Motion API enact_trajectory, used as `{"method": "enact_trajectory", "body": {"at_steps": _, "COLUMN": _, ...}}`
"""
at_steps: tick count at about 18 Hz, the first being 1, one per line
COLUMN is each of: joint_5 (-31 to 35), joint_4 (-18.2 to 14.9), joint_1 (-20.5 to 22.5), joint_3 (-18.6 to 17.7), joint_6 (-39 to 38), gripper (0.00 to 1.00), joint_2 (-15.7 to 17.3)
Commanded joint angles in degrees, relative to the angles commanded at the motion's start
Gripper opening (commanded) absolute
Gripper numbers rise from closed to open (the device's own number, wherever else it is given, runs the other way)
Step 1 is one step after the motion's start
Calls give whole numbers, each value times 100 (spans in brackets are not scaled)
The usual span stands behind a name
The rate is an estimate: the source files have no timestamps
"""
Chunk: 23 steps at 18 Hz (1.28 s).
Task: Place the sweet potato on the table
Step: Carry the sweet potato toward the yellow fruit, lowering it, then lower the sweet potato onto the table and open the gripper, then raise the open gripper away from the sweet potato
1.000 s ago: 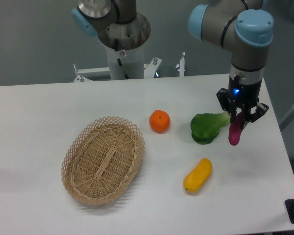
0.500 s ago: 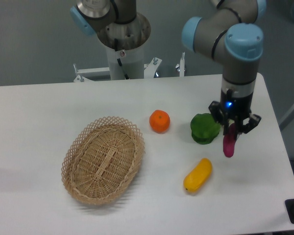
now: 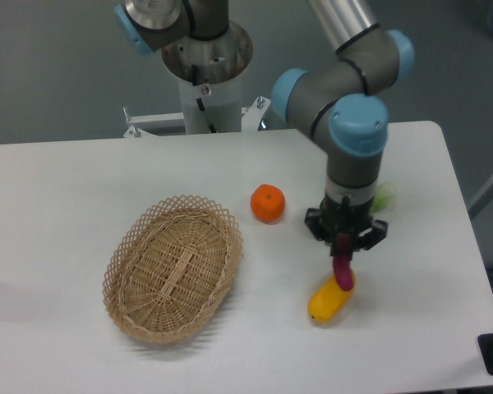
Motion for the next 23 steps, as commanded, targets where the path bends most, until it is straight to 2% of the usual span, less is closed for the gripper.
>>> {"method": "enact_trajectory", "body": {"at_steps": 8, "joint_5": 325, "joint_4": 237, "joint_1": -449, "joint_3": -457, "joint_6": -1, "gripper": 23, "joint_2": -132}}
{"method": "enact_trajectory", "body": {"at_steps": 13, "joint_5": 334, "joint_4": 343, "joint_1": -589, "joint_3": -484, "joint_6": 8, "gripper": 35, "joint_2": -220}}
{"method": "enact_trajectory", "body": {"at_steps": 14, "joint_5": 334, "joint_4": 352, "joint_1": -590, "joint_3": -475, "joint_6": 8, "gripper": 42, "joint_2": -220}}
{"method": "enact_trajectory", "body": {"at_steps": 15, "joint_5": 334, "joint_4": 352, "joint_1": -590, "joint_3": -458, "joint_6": 17, "gripper": 62, "joint_2": -220}}
{"method": "enact_trajectory", "body": {"at_steps": 16, "joint_5": 369, "joint_4": 352, "joint_1": -590, "joint_3": -431, "joint_6": 17, "gripper": 95, "joint_2": -194}}
{"method": "enact_trajectory", "body": {"at_steps": 17, "joint_5": 447, "joint_4": 369, "joint_1": -590, "joint_3": -405, "joint_6": 8, "gripper": 100, "joint_2": -185}}
{"method": "enact_trajectory", "body": {"at_steps": 23, "joint_5": 799, "joint_4": 378, "joint_1": -590, "joint_3": 165, "joint_6": -150, "gripper": 100, "joint_2": -132}}
